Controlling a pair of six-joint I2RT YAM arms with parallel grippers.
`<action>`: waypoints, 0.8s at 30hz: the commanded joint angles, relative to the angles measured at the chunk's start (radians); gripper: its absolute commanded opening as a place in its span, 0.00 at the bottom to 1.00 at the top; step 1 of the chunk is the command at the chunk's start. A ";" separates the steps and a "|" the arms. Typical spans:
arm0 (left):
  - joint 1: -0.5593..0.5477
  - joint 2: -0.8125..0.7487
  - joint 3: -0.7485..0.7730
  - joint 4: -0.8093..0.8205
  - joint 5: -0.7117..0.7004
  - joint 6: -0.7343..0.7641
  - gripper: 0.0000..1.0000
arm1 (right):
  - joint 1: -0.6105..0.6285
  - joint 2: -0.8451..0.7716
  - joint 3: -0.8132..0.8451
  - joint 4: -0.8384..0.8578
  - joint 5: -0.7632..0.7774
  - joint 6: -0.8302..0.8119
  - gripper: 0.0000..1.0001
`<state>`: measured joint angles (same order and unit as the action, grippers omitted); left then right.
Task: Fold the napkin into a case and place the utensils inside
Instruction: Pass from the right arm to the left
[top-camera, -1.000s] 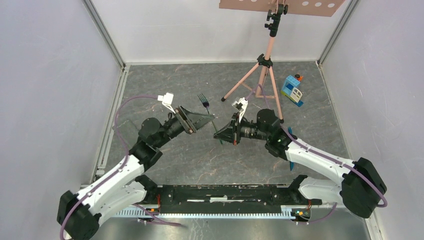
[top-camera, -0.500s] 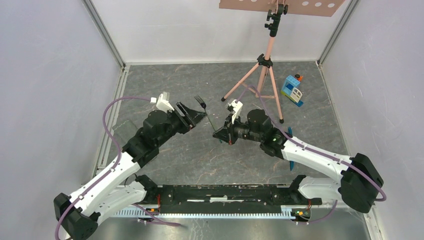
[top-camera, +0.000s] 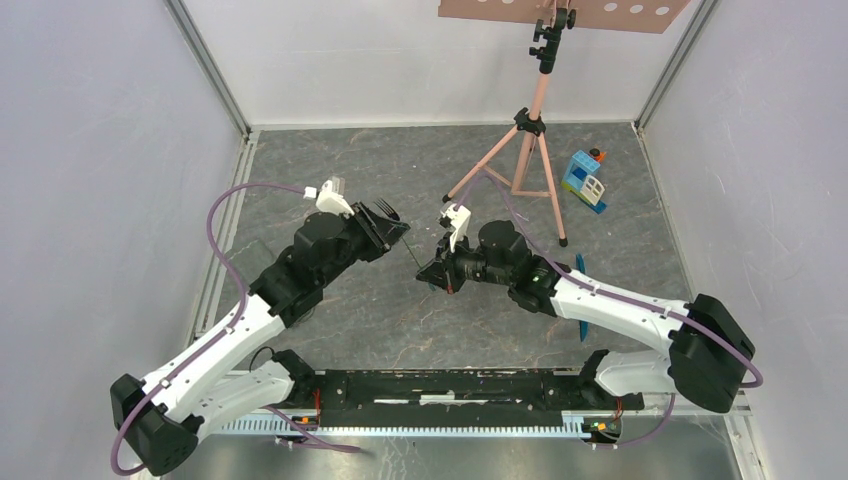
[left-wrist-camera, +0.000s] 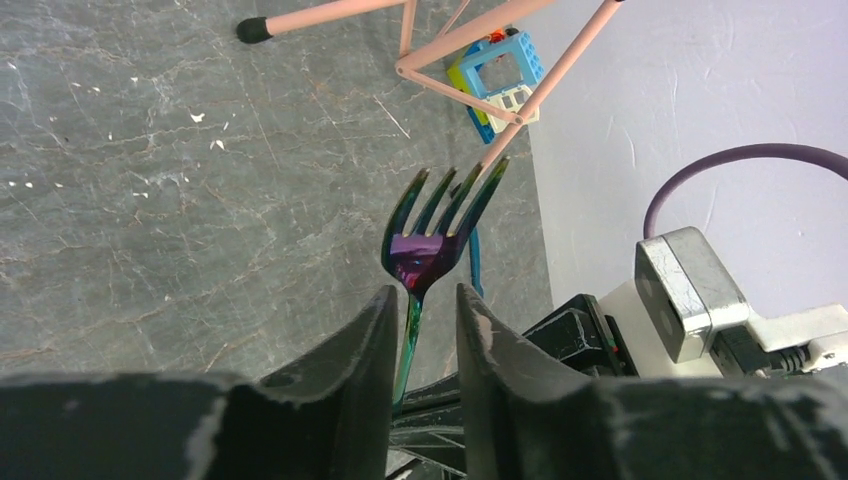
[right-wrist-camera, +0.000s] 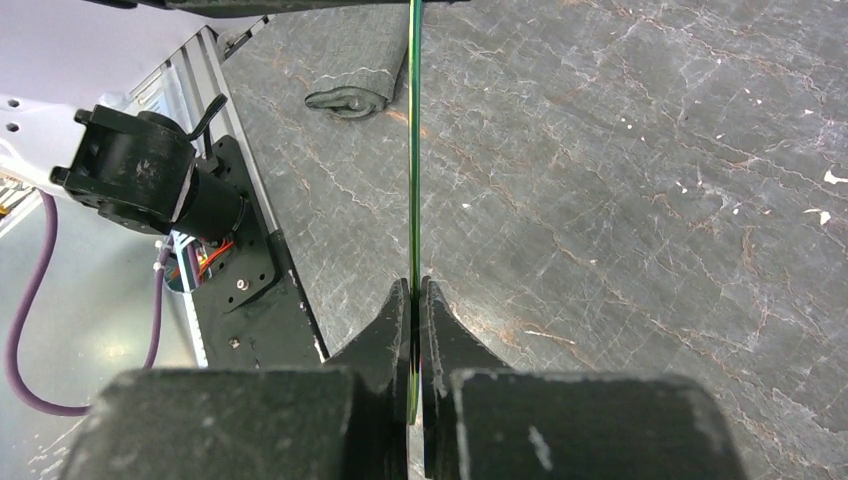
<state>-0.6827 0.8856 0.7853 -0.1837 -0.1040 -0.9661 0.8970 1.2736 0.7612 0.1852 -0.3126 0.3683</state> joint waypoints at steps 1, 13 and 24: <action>-0.006 0.014 0.060 -0.013 -0.039 0.071 0.31 | 0.015 0.007 0.056 0.034 0.023 -0.023 0.00; -0.005 0.014 0.095 -0.115 -0.073 0.138 0.02 | 0.039 0.038 0.087 -0.005 0.051 -0.047 0.18; 0.555 0.019 0.280 -0.563 0.009 0.532 0.02 | 0.008 -0.063 -0.035 -0.138 0.220 -0.208 0.66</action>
<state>-0.4088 0.8852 0.9859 -0.5911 -0.1776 -0.6788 0.9264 1.2472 0.7780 0.0711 -0.1337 0.2401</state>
